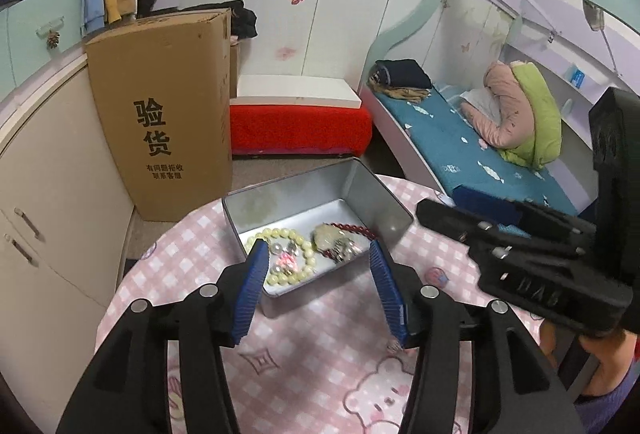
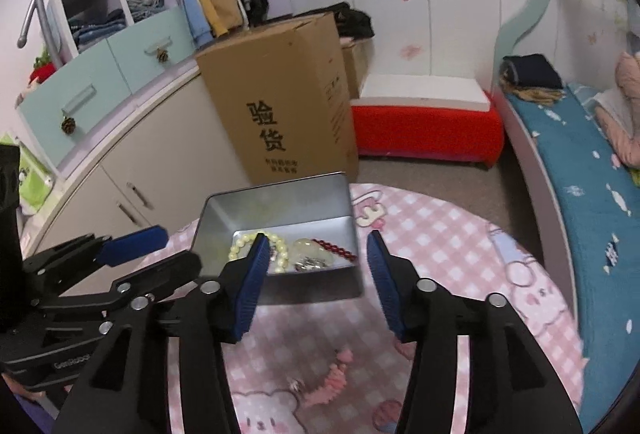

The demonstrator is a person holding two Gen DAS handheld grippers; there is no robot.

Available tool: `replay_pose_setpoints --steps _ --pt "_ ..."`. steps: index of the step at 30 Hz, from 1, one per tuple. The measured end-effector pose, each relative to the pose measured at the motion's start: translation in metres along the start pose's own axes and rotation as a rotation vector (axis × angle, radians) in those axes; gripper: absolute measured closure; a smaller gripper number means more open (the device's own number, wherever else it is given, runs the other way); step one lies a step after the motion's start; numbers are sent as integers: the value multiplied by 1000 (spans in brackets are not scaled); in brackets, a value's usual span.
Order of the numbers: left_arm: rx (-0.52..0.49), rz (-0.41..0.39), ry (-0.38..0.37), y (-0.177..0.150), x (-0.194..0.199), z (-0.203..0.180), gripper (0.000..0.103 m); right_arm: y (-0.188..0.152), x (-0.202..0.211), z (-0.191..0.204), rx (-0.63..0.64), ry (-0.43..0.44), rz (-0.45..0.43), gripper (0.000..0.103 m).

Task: Organize jewelry
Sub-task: 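Move both tools back to the pink clips and bunny keychain, then grasp a pink clip with the left tool while the right tool grasps the bunny keychain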

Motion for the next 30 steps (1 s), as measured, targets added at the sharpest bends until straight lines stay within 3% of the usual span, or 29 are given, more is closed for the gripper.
replay_pose_setpoints --steps 5,12,18,25,30 --pt "-16 14 -28 -23 2 -20 52 -22 26 -22 -25 -37 -15 43" --pt "-54 140 -99 -68 -32 -58 52 -74 31 -58 -102 -74 40 42" --pt "-66 187 -83 -81 -52 -73 52 -107 22 -76 -156 -71 85 42" --pt "-119 191 -35 -87 -63 -86 54 -113 17 -74 -150 -63 87 42" --pt "-157 171 12 -87 -66 -85 76 -113 14 -72 -130 -68 85 42"
Point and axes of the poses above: each gripper's, at about its wrist camera, not at the fingertips, and x roughly against the way its jaws point, z to its left, y to its top, the point moved 2 cm from there along -x, roughly the way its jaws point, and after that the axes turned 5 degrees about y, right-handed, at the moved point
